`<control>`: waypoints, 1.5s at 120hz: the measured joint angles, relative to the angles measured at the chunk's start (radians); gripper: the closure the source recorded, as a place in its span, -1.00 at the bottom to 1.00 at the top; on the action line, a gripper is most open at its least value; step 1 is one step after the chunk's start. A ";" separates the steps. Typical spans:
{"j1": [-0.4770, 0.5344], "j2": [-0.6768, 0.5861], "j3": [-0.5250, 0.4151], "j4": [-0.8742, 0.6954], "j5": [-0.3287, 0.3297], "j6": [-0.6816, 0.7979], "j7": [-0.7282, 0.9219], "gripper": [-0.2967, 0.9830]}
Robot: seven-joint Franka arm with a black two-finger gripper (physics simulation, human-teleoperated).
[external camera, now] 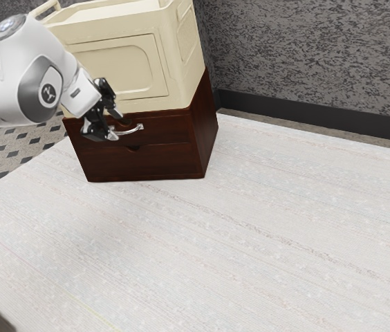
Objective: Pull the drawer handle with one arm to open the drawer
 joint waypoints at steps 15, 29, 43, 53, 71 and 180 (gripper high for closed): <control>0.000 0.022 0.000 0.003 -0.005 0.005 -0.009 -0.02; -0.001 0.033 0.000 0.005 -0.005 0.014 -0.015 0.00; 0.001 0.054 0.001 0.014 -0.004 0.034 -0.020 0.02; -0.001 0.065 0.013 0.026 -0.003 0.046 -0.023 0.03; 0.002 0.070 0.033 0.030 -0.002 0.059 -0.031 0.04; -0.011 0.163 0.047 0.099 0.051 0.068 -0.199 0.11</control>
